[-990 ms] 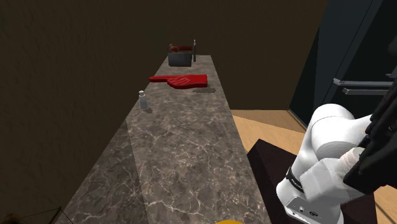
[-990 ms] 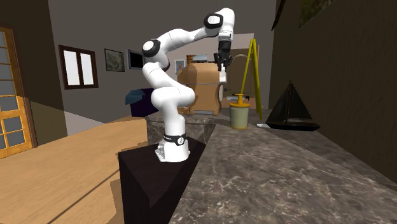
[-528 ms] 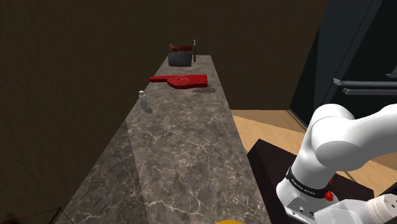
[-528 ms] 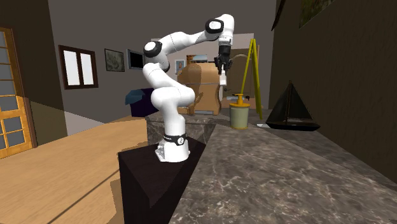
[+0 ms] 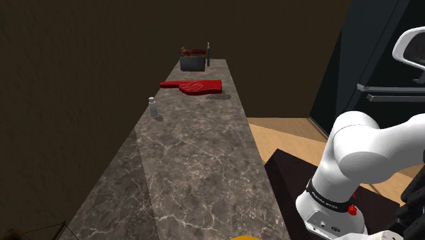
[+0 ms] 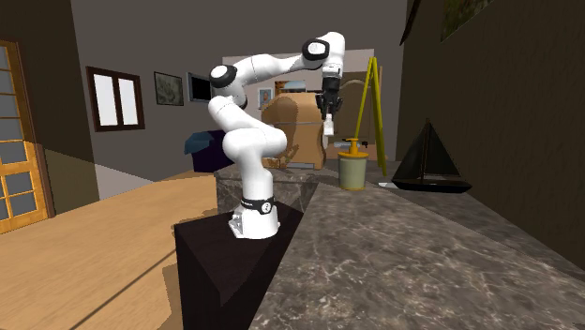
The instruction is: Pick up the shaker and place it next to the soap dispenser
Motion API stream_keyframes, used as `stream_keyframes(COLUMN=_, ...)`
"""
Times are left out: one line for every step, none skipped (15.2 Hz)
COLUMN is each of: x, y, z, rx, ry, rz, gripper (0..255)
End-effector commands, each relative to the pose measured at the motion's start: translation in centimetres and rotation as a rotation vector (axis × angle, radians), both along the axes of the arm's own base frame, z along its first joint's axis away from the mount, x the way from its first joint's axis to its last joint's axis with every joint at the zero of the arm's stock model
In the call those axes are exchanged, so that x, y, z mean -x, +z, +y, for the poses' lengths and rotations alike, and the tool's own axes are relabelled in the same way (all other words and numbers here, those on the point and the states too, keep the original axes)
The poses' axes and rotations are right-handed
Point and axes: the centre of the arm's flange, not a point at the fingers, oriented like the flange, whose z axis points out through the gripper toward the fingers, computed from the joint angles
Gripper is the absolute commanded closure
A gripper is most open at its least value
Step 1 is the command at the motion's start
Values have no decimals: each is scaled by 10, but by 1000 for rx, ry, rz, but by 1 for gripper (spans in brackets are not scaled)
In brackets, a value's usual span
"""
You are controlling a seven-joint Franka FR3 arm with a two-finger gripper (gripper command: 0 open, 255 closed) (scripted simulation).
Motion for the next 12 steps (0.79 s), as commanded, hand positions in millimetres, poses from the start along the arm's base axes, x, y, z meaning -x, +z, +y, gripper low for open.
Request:
stream_keyframes(x=1, y=-11, z=0, rx=0, ry=0, rz=0, gripper=255)
stream_keyframes(x=1, y=-16, z=0, rx=0, ry=0, rz=0, gripper=255)
stream_keyframes(x=1, y=-22, z=0, rx=0, ry=0, rz=0, gripper=255)
stream_keyframes(x=1, y=-27, z=0, rx=0, ry=0, rz=0, gripper=255)
stream_keyframes(x=1, y=-32, z=0, rx=0, ry=0, rz=0, gripper=255)
stream_keyframes(x=1, y=-37, z=0, rx=0, ry=0, rz=0, gripper=255)
stream_keyframes(x=1, y=-43, z=0, rx=0, ry=0, rz=0, gripper=255)
stream_keyframes(x=1, y=-48, z=0, rx=0, ry=0, rz=0, gripper=255)
stream_keyframes(x=1, y=-53, z=0, rx=0, ry=0, rz=0, gripper=255)
stream_keyframes(x=1, y=-59, z=0, rx=0, ry=0, rz=0, gripper=255)
stream_keyframes(x=1, y=-64, z=0, rx=0, ry=0, rz=0, gripper=255)
stream_keyframes(x=1, y=-69, z=0, rx=0, ry=0, rz=0, gripper=255)
